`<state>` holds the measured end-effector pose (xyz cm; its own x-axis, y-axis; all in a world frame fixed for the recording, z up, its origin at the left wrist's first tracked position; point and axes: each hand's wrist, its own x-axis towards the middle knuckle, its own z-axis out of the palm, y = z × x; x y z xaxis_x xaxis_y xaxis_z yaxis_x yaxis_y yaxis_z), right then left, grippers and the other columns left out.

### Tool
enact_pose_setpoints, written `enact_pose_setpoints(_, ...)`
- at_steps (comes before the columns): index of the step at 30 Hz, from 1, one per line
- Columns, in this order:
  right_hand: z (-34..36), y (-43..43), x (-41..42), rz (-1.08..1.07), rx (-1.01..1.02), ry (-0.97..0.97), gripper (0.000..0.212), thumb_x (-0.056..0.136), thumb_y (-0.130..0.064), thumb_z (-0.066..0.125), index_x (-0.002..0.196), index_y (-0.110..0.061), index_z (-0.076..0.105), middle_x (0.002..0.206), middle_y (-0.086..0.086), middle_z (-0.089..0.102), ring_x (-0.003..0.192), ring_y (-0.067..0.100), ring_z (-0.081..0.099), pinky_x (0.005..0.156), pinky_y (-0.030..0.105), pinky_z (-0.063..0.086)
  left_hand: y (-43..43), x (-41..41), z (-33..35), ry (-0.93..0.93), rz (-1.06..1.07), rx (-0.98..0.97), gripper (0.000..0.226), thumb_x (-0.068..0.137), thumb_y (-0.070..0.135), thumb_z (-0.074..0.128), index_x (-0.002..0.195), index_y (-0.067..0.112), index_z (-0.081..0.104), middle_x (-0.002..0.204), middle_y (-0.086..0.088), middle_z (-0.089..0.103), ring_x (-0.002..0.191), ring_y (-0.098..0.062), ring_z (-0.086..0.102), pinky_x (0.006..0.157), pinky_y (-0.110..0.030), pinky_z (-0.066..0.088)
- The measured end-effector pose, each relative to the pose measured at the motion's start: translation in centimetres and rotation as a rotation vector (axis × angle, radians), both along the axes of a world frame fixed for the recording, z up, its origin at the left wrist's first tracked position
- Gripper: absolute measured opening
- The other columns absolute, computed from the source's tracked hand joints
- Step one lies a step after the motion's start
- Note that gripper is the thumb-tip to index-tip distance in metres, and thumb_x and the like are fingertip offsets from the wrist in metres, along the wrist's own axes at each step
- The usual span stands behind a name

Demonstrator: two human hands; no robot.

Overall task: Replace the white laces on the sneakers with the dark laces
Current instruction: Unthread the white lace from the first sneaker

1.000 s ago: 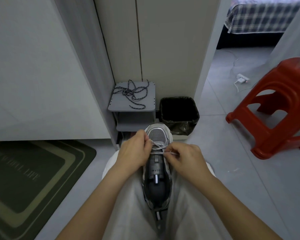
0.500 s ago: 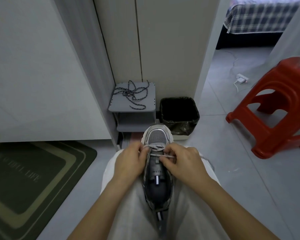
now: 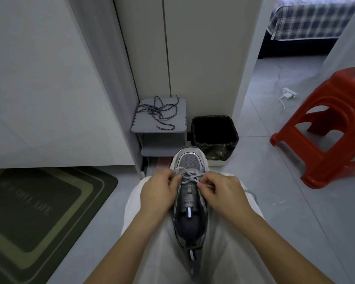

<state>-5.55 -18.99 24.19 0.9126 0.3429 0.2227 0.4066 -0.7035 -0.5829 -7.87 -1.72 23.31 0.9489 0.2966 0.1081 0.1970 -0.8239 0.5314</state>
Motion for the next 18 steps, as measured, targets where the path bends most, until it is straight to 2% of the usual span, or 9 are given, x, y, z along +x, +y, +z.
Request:
enact_pose_setpoints(4, 0.1, -0.2, -0.1, 0.010, 0.016, -0.019, 0.017, 0.078, -0.041, 0.058, 0.079, -0.024, 0.063, 0.061, -0.020, 0.050, 0.060, 0.013, 0.060, 0.073, 0.034, 0.048, 2.5, 1.3, 1.4, -0.058, 0.077, 0.065, 0.027, 0.092, 0.041, 0.052, 0.083, 0.018, 0.062, 0.084, -0.001, 0.066, 0.083, -0.026, 0.060, 0.065, -0.032, 0.040)
enact_pose_setpoints(8, 0.1, -0.7, 0.2, 0.012, 0.019, -0.028, 0.014, 0.079, -0.037, 0.060, 0.077, -0.024, 0.063, 0.061, -0.019, 0.050, 0.059, 0.013, 0.057, 0.069, 0.036, 0.049, 4.2, 1.8, 2.2, -0.047, 0.089, 0.043, 0.032, 0.092, 0.045, 0.050, 0.077, 0.019, 0.061, 0.075, 0.003, 0.063, 0.078, -0.025, 0.060, 0.063, -0.031, 0.041)
enact_pose_setpoints(11, 0.1, -0.5, 0.2, 0.013, 0.037, -0.024, 0.014, 0.079, -0.038, 0.058, 0.076, -0.025, 0.063, 0.061, -0.017, 0.054, 0.060, 0.012, 0.059, 0.069, 0.035, 0.050, 2.4, 1.0, 1.5, 0.142, -0.001, -0.029, 0.046, 0.092, 0.054, 0.042, 0.068, 0.017, 0.054, 0.069, -0.001, 0.058, 0.076, -0.027, 0.060, 0.061, -0.032, 0.040)
enact_pose_setpoints(14, 0.0, 0.0, 0.0, 0.016, 0.038, -0.024, 0.014, 0.079, -0.039, 0.057, 0.077, -0.026, 0.062, 0.062, -0.018, 0.053, 0.061, 0.012, 0.059, 0.069, 0.033, 0.049, 0.6, 0.1, 0.9, 0.250, -0.046, 0.059, 0.048, 0.094, 0.054, 0.036, 0.062, 0.019, 0.045, 0.078, -0.008, 0.065, 0.081, -0.028, 0.060, 0.061, -0.031, 0.036)
enact_pose_setpoints(18, 0.0, 0.1, -0.1, 0.023, 0.036, -0.026, 0.014, 0.078, -0.040, 0.059, 0.077, -0.026, 0.063, 0.062, -0.015, 0.058, 0.060, 0.013, 0.058, 0.068, 0.033, 0.049, -0.2, -0.5, 1.1, 0.118, -0.013, 0.129, 0.041, 0.097, 0.040, 0.037, 0.062, 0.018, 0.042, 0.075, -0.009, 0.064, 0.079, -0.031, 0.059, 0.060, -0.032, 0.035)
